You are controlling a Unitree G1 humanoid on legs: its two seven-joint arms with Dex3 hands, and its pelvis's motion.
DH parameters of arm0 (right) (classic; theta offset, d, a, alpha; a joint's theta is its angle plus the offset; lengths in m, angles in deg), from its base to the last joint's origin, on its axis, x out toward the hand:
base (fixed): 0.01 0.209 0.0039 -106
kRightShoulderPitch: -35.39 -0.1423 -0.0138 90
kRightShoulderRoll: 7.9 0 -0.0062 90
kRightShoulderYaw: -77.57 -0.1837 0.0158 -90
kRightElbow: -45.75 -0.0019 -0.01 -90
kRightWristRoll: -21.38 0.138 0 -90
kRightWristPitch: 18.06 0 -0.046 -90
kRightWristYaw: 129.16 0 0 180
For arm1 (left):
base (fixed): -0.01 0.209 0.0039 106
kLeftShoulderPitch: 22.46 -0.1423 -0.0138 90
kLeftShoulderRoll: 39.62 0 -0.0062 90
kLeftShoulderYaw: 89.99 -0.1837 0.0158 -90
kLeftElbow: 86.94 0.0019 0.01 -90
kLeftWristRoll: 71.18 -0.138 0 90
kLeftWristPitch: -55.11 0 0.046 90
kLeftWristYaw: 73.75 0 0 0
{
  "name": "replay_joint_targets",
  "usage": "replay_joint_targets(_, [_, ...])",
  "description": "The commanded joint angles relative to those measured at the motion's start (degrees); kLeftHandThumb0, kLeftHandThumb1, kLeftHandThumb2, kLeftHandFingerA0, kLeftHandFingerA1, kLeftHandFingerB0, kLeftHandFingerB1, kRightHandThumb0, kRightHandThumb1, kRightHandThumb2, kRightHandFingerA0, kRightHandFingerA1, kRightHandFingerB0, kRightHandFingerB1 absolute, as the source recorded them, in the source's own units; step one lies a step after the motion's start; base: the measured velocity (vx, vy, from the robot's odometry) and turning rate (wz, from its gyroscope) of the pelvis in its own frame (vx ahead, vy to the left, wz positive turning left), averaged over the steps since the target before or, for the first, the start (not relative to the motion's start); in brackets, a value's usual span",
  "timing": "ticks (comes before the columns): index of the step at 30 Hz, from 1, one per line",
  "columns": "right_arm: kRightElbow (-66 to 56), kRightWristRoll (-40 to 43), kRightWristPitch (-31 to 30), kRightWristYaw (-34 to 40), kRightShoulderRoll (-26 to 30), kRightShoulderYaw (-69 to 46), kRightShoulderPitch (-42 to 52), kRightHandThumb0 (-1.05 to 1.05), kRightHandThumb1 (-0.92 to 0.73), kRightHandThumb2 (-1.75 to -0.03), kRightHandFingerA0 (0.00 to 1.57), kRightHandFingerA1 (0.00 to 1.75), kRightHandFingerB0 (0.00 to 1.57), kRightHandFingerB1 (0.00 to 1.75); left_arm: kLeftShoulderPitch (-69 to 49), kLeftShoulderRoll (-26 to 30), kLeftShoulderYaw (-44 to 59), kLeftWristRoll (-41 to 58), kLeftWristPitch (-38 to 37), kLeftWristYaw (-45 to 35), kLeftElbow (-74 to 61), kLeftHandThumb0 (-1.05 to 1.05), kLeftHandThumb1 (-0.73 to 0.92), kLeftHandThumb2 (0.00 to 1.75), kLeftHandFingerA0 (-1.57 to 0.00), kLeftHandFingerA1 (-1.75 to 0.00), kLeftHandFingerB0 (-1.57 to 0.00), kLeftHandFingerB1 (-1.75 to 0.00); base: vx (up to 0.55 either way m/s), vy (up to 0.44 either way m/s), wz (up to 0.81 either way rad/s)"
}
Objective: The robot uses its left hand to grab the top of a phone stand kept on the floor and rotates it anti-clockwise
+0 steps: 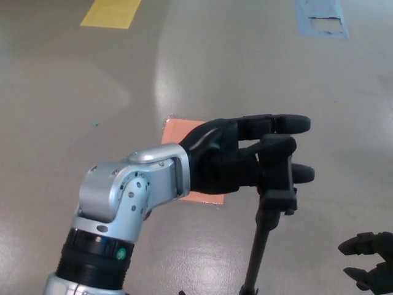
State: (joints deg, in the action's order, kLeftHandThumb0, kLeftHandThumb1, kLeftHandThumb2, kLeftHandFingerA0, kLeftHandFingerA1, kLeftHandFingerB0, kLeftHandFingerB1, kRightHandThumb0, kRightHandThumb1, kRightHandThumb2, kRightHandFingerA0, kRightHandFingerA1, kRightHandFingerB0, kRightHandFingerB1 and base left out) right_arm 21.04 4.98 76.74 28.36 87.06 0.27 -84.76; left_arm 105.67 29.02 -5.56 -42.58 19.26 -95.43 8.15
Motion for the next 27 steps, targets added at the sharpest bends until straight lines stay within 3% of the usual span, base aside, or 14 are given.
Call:
replay_joint_targets(1, [0.10, -0.64, -1.41, -0.30, 1.03, 0.32, -0.61, -0.49, -0.74, -0.62, 0.56, 0.39, 0.26, 0.31, -2.49, 3.44, -2.83, -2.38, -5.44, -4.03, -0.90, -0.70, 0.44, 0.83, 0.00, -0.21, 0.00, -0.17, 0.00, 0.000, 0.00])
replay_joint_targets(2, [0.09, -0.67, -1.43, -0.31, 1.06, 0.35, -0.64, -0.56, -0.61, -0.85, 0.48, 0.52, 0.22, 0.43, -2.54, 3.65, -3.06, -2.48, -6.11, -4.35, -0.90, -0.71, 0.45, 0.84, 0.00, -0.19, 0.00, -0.15, 0.00, 0.000, 0.00])
replay_joint_targets(3, [0.07, -0.71, -1.44, -0.31, 1.11, 0.39, -0.65, -0.56, -0.61, -0.85, 0.48, 0.52, 0.22, 0.43, -2.57, 3.89, -3.36, -2.58, -6.75, -4.61, -0.88, -0.71, 0.45, 0.84, 0.00, -0.19, 0.00, -0.15, 0.00, 0.000, 0.00])
replay_joint_targets(4, [0.00, -0.81, -1.49, -0.25, 1.12, 0.47, -0.66, -0.50, -0.75, -0.62, 0.56, 0.39, 0.26, 0.31, -2.57, 3.97, -3.32, -2.50, -7.11, -4.85, -0.81, -0.75, 0.56, 0.57, 0.00, -0.22, 0.00, -0.13, 0.00, 0.000, 0.00])
replay_joint_targets(5, [-0.08, -0.92, -1.55, -0.18, 1.13, 0.57, -0.67, -0.50, -0.75, -0.62, 0.56, 0.39, 0.26, 0.31, -2.59, 4.07, -3.26, -2.36, -7.49, -5.10, -0.71, -0.75, 0.56, 0.57, 0.00, -0.22, 0.00, -0.13, 0.00, 0.000, 0.00])
replay_joint_targets(6, [-0.01, -1.11, -1.16, -0.26, 1.21, 0.75, -0.71, -0.50, -0.75, -0.62, 0.56, 0.39, 0.26, 0.31, -2.59, 4.20, -3.12, -2.18, -7.91, -5.47, -0.73, -0.74, 0.46, 0.85, 0.00, -0.14, 0.00, -0.14, 0.00, 0.000, 0.00])
replay_joint_targets(11, [0.07, -1.11, -1.25, -0.64, 1.29, 0.67, -1.04, -0.50, -0.76, -0.62, 0.56, 0.39, 0.25, 0.31, -2.36, 4.66, -2.90, -2.12, -8.85, -6.20, -0.91, -0.76, 0.49, 0.86, 0.00, -0.11, 0.00, -0.14, 0.00, 0.000, 0.00])
replay_joint_targets(12, [0.05, -1.04, -1.29, -0.55, 1.26, 0.54, -1.06, -0.57, -0.62, -0.86, 0.50, 0.52, 0.22, 0.43, -2.24, 4.96, -3.13, -2.48, -9.55, -6.56, -0.80, -0.77, 0.50, 0.87, 0.00, -0.10, 0.00, -0.13, 0.00, 0.000, 0.00])
replay_joint_targets(15, [0.12, -1.16, -1.07, -0.46, 1.30, 0.49, -1.09, -0.57, -0.62, -0.86, 0.50, 0.52, 0.22, 0.43, -2.00, 5.56, -3.70, -3.33, -11.12, -7.31, -0.46, -0.78, 0.50, 0.87, 0.00, -0.10, 0.00, -0.13, 0.00, 0.000, 0.00])
replay_joint_targets(16, [0.10, -1.19, -0.91, -0.48, 1.35, 0.50, -1.03, -0.58, -0.62, -0.86, 0.49, 0.52, 0.22, 0.43, -1.93, 5.74, -3.72, -3.38, -11.42, -7.52, -0.43, -0.74, 0.61, 0.59, 0.00, -0.03, 0.00, -0.10, 0.00, 0.000, 0.00])
replay_joint_targets(17, [0.08, -1.20, -0.81, -0.49, 1.38, 0.49, -1.00, -0.58, -0.62, -0.86, 0.49, 0.52, 0.22, 0.43, -1.88, 5.86, -3.72, -3.39, -11.59, -7.65, -0.41, -0.74, 0.61, 0.59, 0.00, -0.03, 0.00, -0.10, 0.00, 0.000, 0.00])
replay_joint_targets(18, [0.01, -1.10, -0.56, -0.63, 1.44, 0.34, -0.88, -0.50, -0.75, -0.62, 0.57, 0.39, 0.27, 0.31, -1.77, 6.30, -3.67, -3.50, -12.20, -7.94, -0.47, -0.75, 0.60, 0.59, 0.00, -0.03, 0.00, -0.08, 0.00, 0.000, 0.00])
replay_joint_targets(22, [0.08, -0.97, -0.32, -0.82, 1.48, 0.16, -0.82, -0.50, -0.76, -0.63, 0.55, 0.39, 0.25, 0.31, -1.60, 6.65, -3.44, -3.56, -12.81, -7.93, -0.14, -0.81, 0.52, 0.85, 0.00, -0.05, 0.00, -0.08, 0.00, 0.000, 0.00])
replay_joint_targets(27, [0.25, -1.42, -1.15, -0.53, 0.92, 0.55, -1.30, -0.48, -0.77, -0.62, 0.56, 0.39, 0.26, 0.31, -2.07, 9.01, -2.23, -5.10, -17.10, -9.33, 1.61, -0.87, 0.56, 0.86, 0.00, -0.01, 0.00, 0.00, 0.00, 0.000, 0.00])
